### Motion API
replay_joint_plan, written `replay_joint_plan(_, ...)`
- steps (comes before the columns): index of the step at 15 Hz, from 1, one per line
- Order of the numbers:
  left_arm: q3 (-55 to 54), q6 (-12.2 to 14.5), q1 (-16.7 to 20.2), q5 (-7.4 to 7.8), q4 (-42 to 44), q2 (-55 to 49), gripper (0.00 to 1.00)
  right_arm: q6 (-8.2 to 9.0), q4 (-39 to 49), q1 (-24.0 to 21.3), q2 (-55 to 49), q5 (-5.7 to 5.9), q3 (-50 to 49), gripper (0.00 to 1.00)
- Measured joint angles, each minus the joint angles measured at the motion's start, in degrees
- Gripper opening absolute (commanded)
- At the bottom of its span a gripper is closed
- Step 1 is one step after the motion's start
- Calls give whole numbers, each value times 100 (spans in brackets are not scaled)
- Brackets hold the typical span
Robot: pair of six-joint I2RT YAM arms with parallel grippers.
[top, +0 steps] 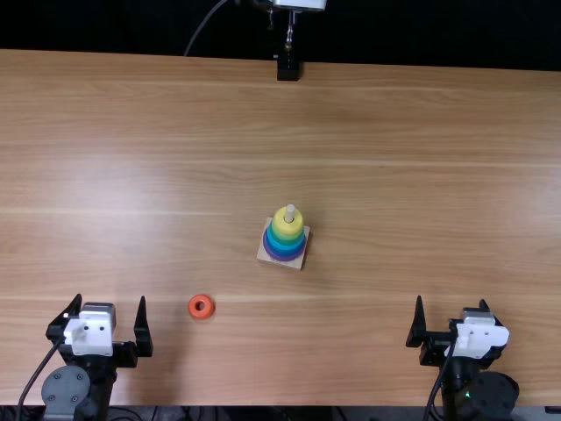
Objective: Build the Hanoi tower: stack the rings onto the peg from bottom to top in this color order: purple, dark blue, light blue, dark green, light green, yellow, orange.
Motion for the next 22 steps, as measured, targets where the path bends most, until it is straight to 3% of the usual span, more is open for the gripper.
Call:
replay_joint_plan(8, 4, 295, -9, 20, 87, 11, 100, 20, 2, 0, 0, 0, 0, 100)
replay_joint_plan(10, 151, 306, -24, 26, 435, 798, 100, 17, 2, 0, 0, 0, 0, 100)
replay_joint_plan(13, 2249, 306, -68, 101, 595, 2430, 100, 20, 2, 0, -2, 0, 0, 100)
replay_joint_plan(15, 4214, 306, -273, 245, -299, 3646, 100, 20, 4, 0, 0, 0, 0, 100)
replay_joint_plan(19, 6778, 302, -317, 323, -3919, 5552, 100, 20, 2, 0, 0, 0, 0, 100)
replay_joint_plan(21, 7184, 225, -389, 323, -4752, 6347, 100, 22, 2, 0, 0, 0, 0, 100)
replay_joint_plan(22, 7184, 33, -566, 319, -5012, 6769, 100, 22, 0, 0, 0, 0, 0, 100)
